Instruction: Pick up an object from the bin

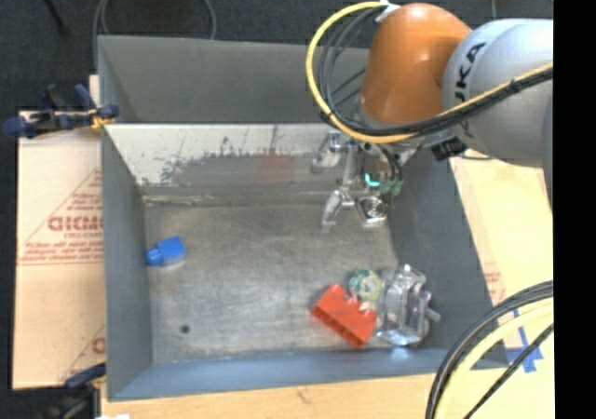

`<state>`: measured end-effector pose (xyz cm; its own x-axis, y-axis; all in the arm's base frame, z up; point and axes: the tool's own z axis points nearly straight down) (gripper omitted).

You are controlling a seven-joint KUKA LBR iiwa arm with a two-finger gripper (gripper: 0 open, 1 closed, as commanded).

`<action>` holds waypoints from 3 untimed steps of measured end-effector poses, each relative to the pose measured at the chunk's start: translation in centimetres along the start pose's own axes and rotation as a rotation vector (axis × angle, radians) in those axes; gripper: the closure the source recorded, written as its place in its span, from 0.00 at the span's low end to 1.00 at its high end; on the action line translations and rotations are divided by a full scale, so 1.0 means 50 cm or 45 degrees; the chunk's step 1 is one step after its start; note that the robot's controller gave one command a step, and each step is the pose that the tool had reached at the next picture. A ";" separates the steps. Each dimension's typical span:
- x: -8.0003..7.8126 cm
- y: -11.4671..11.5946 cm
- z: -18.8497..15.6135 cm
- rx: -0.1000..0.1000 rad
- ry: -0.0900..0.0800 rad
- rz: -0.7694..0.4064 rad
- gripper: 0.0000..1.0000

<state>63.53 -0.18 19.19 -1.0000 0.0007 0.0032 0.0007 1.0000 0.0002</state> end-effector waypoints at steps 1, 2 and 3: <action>-0.029 0.188 0.115 -0.004 -0.003 -0.046 0.00; -0.023 0.116 0.213 0.000 -0.015 -0.457 0.00; 0.023 -0.071 0.159 0.007 -0.008 -0.622 0.00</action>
Offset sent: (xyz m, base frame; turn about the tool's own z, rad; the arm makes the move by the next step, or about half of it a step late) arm 0.0145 0.0897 -0.0551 -0.0287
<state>62.38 -3.74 11.26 -0.8832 -0.4690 -0.0022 -0.4690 0.8832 -0.0054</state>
